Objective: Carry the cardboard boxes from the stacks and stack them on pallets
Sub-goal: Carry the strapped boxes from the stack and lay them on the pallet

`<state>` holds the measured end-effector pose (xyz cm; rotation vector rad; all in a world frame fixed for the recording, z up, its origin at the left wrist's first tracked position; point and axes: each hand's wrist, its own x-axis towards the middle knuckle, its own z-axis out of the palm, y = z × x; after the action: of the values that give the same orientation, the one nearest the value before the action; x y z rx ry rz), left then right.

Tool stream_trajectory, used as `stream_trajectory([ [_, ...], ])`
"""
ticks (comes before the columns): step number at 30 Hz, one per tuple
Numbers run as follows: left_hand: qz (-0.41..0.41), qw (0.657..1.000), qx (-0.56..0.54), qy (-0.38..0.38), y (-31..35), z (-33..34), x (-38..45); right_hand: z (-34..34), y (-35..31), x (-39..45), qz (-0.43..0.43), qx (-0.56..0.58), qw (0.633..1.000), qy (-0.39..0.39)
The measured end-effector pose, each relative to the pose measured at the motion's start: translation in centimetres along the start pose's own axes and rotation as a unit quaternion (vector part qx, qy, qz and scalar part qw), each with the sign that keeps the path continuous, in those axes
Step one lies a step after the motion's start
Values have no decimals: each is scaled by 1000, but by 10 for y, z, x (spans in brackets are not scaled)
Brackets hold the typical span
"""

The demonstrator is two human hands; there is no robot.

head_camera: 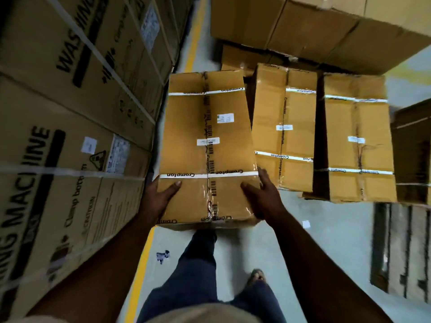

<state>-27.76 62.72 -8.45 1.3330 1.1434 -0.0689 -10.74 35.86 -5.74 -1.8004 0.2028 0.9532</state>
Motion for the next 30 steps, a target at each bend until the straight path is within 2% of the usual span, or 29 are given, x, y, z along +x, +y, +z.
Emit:
stream_trajectory([
  [3, 32, 999, 2, 11, -11, 10, -52, -25, 6, -45, -39, -7, 999, -31],
  [7, 72, 997, 1, 18, -33, 33, -111, -65, 34, -104, -89, 12, 996, -11],
  [12, 132, 991, 17, 6, -79, 85, -214, -140, 104, -209, -137, 12, 990, 31],
  [19, 155, 982, 64, -84, -117, 179, -357, -253, 198, -370, -136, 44, 978, 149],
  [26, 128, 969, 82, -193, -149, 260, -422, -316, 277, -454, -115, 66, 963, 235],
  [30, 165, 952, 135, -221, -185, 302, -458, -351, 324, -488, -94, 75, 959, 256],
])
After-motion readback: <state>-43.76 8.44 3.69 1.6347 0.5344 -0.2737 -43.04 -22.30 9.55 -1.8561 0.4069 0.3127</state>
